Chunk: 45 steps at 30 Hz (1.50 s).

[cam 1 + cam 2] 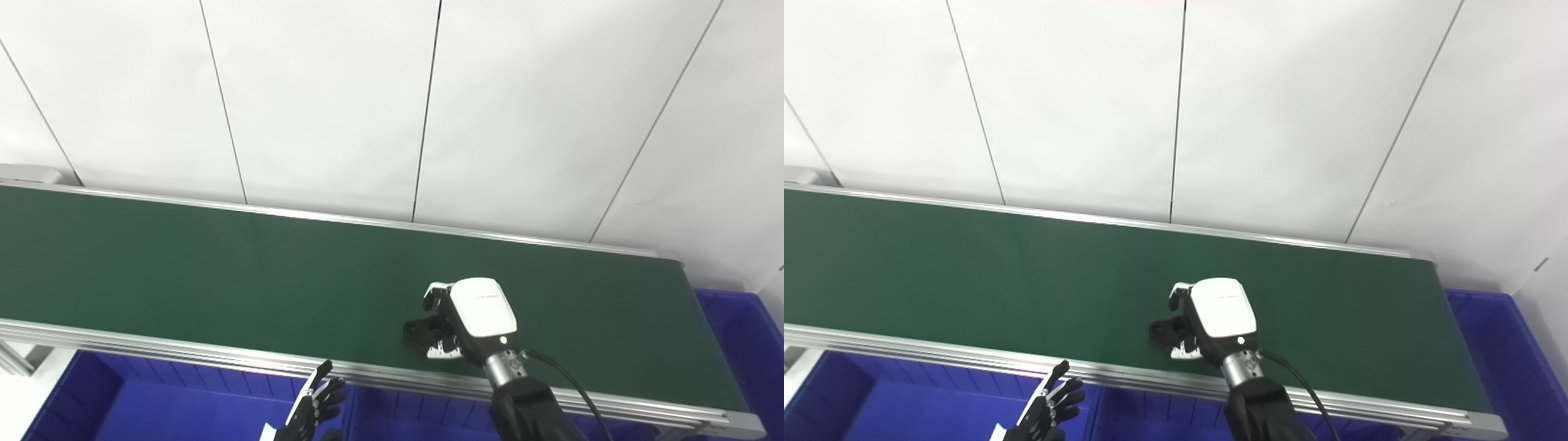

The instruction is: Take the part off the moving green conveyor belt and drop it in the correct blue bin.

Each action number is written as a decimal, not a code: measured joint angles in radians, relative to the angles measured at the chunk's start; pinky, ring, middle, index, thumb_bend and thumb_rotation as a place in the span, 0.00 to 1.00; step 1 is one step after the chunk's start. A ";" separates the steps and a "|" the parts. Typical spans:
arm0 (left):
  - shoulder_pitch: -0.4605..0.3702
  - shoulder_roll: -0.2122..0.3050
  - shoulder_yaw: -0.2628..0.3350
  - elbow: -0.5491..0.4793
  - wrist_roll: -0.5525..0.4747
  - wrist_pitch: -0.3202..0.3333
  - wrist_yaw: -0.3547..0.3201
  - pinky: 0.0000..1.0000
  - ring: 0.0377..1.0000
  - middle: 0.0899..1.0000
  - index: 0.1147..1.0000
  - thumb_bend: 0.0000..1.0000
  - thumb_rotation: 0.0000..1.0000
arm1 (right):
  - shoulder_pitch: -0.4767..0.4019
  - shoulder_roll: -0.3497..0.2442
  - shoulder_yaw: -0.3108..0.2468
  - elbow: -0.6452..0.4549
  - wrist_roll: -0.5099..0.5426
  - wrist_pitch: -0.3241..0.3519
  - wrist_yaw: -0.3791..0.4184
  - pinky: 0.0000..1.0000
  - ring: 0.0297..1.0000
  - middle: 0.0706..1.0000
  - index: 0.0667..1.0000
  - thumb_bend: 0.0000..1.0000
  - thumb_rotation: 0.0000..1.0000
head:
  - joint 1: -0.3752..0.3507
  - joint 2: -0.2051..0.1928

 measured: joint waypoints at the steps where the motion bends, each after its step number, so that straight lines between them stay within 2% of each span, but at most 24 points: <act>1: 0.000 0.003 0.001 0.000 0.000 0.000 0.000 0.82 0.83 0.86 0.95 0.66 0.93 | 0.000 -0.006 0.016 0.000 -0.020 -0.013 -0.028 0.51 0.46 0.42 0.47 0.53 0.00 | -0.002 0.000; 6: -0.001 0.018 0.001 0.001 -0.004 -0.002 -0.002 0.83 0.85 0.86 0.96 0.64 0.94 | -0.014 -0.026 0.056 -0.001 -0.106 -0.107 -0.189 0.51 0.41 0.38 0.49 0.52 0.00 | -0.012 0.000; 13: -0.003 0.019 0.001 0.000 -0.005 -0.002 -0.008 0.86 0.87 0.87 0.97 0.66 0.95 | -0.045 -0.052 0.060 -0.001 -0.145 -0.166 -0.299 0.49 0.40 0.39 0.50 0.52 0.00 | -0.020 0.002; 17: -0.003 0.021 0.001 0.000 -0.014 -0.002 -0.018 0.86 0.87 0.86 0.97 0.65 0.95 | -0.041 -0.061 0.059 -0.010 -0.147 -0.175 -0.304 0.50 0.40 0.39 0.50 0.52 0.00 | -0.023 0.003; 22: -0.005 0.021 0.003 0.000 -0.022 -0.001 -0.021 0.85 0.87 0.85 0.97 0.66 0.95 | -0.019 -0.087 0.059 -0.054 -0.151 -0.190 -0.309 0.45 0.40 0.39 0.50 0.52 0.00 | -0.034 0.005; 27: -0.011 0.022 0.007 0.000 -0.027 0.002 -0.028 0.87 0.87 0.86 0.98 0.64 0.95 | 0.026 -0.126 0.056 -0.133 -0.159 -0.204 -0.314 0.44 0.40 0.40 0.50 0.52 0.00 | -0.064 0.015; 34: -0.033 0.039 0.017 -0.004 -0.068 0.030 -0.050 0.94 0.91 0.88 1.00 0.65 0.99 | 0.097 -0.165 0.037 -0.222 -0.172 -0.214 -0.309 0.45 0.40 0.39 0.50 0.52 0.00 | -0.121 0.055; 36: -0.041 0.046 0.022 -0.005 -0.069 0.043 -0.050 0.96 0.91 0.89 1.00 0.64 1.00 | 0.122 -0.180 0.030 -0.274 -0.176 -0.215 -0.291 0.46 0.40 0.40 0.51 0.52 0.00 | -0.141 0.080; 38: -0.046 0.050 0.024 -0.008 -0.069 0.055 -0.051 0.98 0.92 0.90 1.00 0.63 1.00 | 0.138 -0.198 0.025 -0.317 -0.187 -0.219 -0.277 0.46 0.40 0.40 0.51 0.52 0.00 | -0.176 0.124; 39: -0.049 0.051 0.024 -0.010 -0.069 0.058 -0.053 0.98 0.92 0.90 1.00 0.62 1.00 | 0.143 -0.205 0.023 -0.328 -0.190 -0.222 -0.271 0.46 0.40 0.40 0.51 0.52 0.00 | -0.176 0.124; 41: -0.055 0.052 0.023 -0.023 -0.070 0.078 -0.064 0.99 0.93 0.91 1.00 0.62 1.00 | 0.158 -0.220 0.013 -0.352 -0.192 -0.223 -0.257 0.46 0.40 0.40 0.51 0.52 0.00 | -0.199 0.161; 45: -0.060 0.052 0.027 -0.070 -0.071 0.116 -0.074 1.00 0.94 0.91 1.00 0.60 1.00 | 0.203 -0.247 -0.001 -0.417 -0.193 -0.229 -0.233 0.45 0.40 0.40 0.50 0.52 0.00 | -0.209 0.176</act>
